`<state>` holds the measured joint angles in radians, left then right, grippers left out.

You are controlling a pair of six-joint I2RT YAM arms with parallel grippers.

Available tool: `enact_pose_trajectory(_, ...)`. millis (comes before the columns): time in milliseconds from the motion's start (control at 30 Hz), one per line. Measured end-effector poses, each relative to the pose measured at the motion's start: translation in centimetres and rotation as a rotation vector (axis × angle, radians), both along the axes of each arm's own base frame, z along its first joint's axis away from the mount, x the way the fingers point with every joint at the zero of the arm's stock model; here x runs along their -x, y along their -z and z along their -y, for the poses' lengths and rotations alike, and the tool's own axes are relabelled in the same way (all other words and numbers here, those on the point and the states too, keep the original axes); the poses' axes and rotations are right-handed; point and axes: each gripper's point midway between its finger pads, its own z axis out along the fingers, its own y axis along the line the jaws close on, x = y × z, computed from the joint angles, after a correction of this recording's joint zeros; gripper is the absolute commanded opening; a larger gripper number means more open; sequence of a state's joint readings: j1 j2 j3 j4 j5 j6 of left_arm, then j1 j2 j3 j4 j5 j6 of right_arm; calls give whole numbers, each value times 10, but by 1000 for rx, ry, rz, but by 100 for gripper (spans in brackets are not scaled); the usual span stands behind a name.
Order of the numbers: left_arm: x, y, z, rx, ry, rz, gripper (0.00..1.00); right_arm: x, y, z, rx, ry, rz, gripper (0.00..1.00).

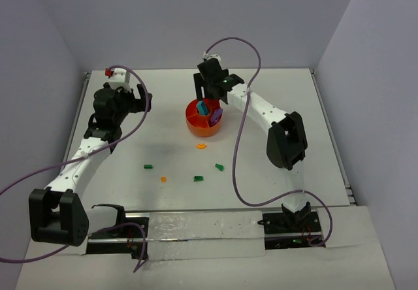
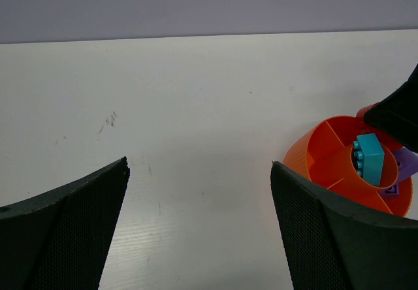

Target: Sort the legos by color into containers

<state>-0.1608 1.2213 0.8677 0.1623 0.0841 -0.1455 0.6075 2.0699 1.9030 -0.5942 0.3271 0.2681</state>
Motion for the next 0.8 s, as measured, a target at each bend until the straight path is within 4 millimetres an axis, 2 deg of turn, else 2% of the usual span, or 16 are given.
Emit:
enact_pose_trajectory(400, -1, 2, 0, -1, 0, -6, 95, -6, -22, -3, -100, -33, 3, 86)
enact_pose_trajectory(500, -1, 3, 0, 0, 3, -7, 95, -13, -34, 12, -168, -58, -10, 87)
enact_pose_trajectory(667, 0, 3, 3, 3, 23, -9, 97, -27, -54, 51, -319, -168, -36, 90)
enact_pose_trajectory(800, 1, 1, 9, 1, 61, -17, 99, -28, -63, 76, -465, -310, -75, 96)
